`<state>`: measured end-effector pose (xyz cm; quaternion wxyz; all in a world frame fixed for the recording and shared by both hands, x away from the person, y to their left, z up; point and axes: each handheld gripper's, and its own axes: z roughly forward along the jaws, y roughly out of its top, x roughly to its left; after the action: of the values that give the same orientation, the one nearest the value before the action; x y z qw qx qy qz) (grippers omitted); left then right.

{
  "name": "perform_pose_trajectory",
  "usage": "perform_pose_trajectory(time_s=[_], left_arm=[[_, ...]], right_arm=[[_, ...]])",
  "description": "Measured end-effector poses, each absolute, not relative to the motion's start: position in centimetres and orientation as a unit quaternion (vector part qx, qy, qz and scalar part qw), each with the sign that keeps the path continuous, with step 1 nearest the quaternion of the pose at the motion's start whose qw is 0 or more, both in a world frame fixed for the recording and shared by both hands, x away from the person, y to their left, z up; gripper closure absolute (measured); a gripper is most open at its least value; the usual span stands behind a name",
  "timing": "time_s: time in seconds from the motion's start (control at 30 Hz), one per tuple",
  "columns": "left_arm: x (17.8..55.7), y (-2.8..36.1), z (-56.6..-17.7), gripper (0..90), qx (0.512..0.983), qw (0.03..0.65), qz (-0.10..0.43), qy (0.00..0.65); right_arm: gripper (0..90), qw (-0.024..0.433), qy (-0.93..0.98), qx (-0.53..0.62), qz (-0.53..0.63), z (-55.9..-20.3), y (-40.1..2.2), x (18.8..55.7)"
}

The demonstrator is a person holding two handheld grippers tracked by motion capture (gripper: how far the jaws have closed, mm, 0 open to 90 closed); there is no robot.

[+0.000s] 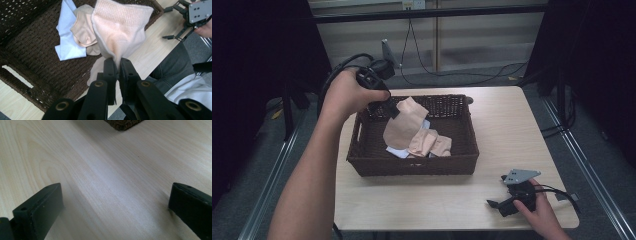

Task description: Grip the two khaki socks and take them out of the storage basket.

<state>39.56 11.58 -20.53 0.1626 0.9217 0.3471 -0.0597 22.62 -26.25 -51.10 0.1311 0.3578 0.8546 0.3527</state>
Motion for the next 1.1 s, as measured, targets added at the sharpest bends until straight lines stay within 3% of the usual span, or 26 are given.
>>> perform_pose_trajectory(time_s=[0.4, 1.1], left_arm=[[37.6, 11.5, -21.5, 84.0, 0.93, 0.169, -0.066, 0.319], [34.7, 8.4, -28.6, 81.9, 0.947, 0.142, -0.089, 0.273]], right_arm=[[0.0, 0.131, 0.855, 0.358, 0.353, -51.1, -26.3, 22.6], [0.0, 0.132, 0.854, 0.358, 0.353, -51.1, -26.2, 22.6]])
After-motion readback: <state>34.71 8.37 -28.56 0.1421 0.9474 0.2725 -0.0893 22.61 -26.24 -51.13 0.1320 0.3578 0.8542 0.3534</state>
